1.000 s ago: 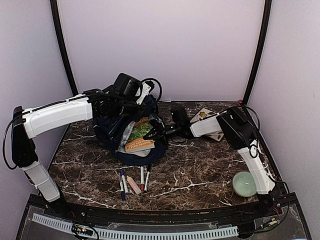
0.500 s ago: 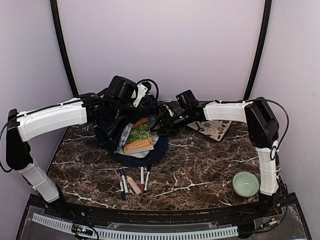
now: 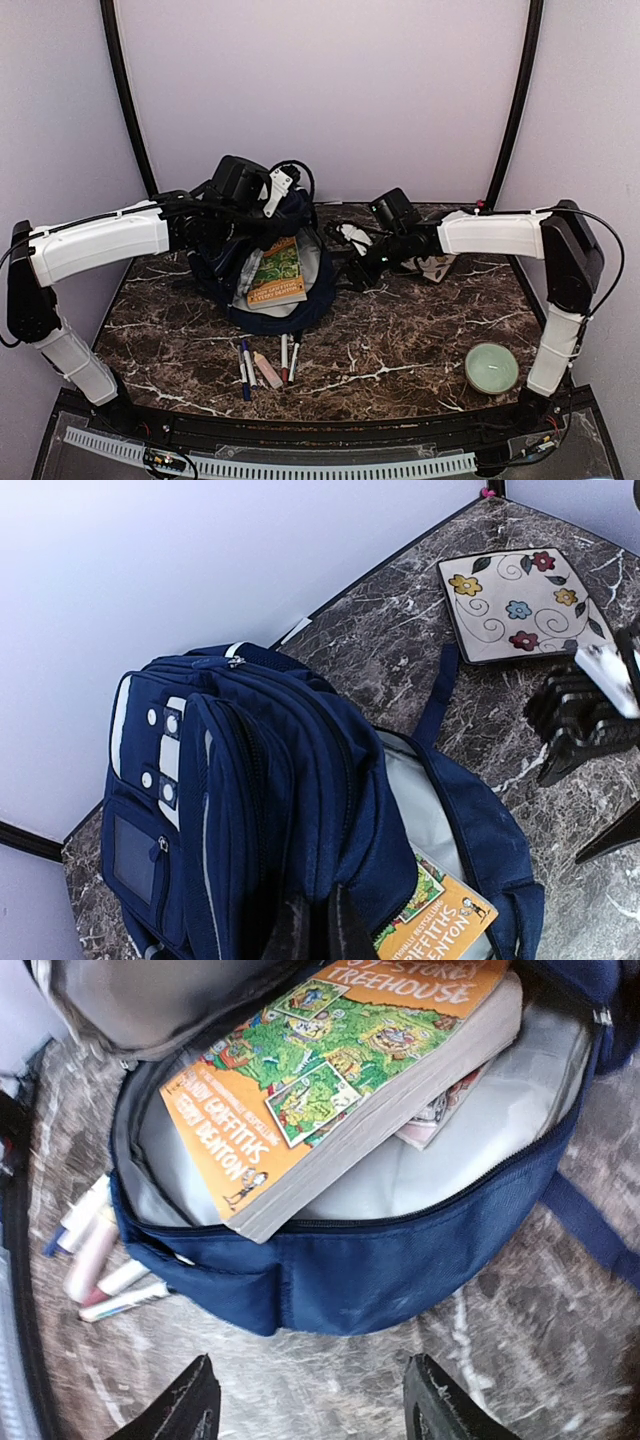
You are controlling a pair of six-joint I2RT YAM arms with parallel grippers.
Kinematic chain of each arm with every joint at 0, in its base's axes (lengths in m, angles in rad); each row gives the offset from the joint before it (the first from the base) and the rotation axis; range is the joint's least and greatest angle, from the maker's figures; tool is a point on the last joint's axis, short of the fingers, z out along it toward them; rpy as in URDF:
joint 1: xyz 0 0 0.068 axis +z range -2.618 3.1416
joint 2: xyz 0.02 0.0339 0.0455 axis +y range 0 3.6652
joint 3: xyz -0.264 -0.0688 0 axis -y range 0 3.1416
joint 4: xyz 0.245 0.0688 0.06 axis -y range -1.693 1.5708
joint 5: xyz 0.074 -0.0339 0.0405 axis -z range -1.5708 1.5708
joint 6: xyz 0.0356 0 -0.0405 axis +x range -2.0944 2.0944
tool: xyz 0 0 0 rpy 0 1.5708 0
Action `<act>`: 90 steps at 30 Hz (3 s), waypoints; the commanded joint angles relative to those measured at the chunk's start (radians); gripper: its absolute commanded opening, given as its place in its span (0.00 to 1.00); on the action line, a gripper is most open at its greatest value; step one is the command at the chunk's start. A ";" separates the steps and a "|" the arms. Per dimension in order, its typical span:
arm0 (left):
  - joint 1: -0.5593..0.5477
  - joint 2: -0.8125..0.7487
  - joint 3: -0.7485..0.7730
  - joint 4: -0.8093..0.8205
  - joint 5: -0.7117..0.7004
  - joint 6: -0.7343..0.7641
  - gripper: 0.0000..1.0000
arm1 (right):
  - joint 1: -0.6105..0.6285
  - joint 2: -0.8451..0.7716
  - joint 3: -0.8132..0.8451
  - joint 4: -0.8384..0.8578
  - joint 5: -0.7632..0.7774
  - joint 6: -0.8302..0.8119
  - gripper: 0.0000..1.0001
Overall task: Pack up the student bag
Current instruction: Adjust the book in the largest pocket of the bag, then place the largest pocket of the bag in the student bag.
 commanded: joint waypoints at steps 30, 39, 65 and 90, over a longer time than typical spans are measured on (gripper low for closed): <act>-0.018 -0.093 0.015 0.139 0.099 0.011 0.00 | 0.211 0.308 0.246 0.222 0.457 -0.292 0.61; -0.018 -0.093 0.010 0.131 0.151 0.012 0.00 | 0.199 0.398 0.364 0.297 0.617 -0.206 0.58; -0.015 -0.007 -0.017 0.135 0.217 -0.008 0.00 | 0.135 0.033 -0.028 0.046 0.050 -0.274 0.62; 0.049 -0.096 -0.096 -0.060 0.347 -0.185 0.53 | 0.095 -0.049 -0.058 -0.174 -0.093 -0.336 0.60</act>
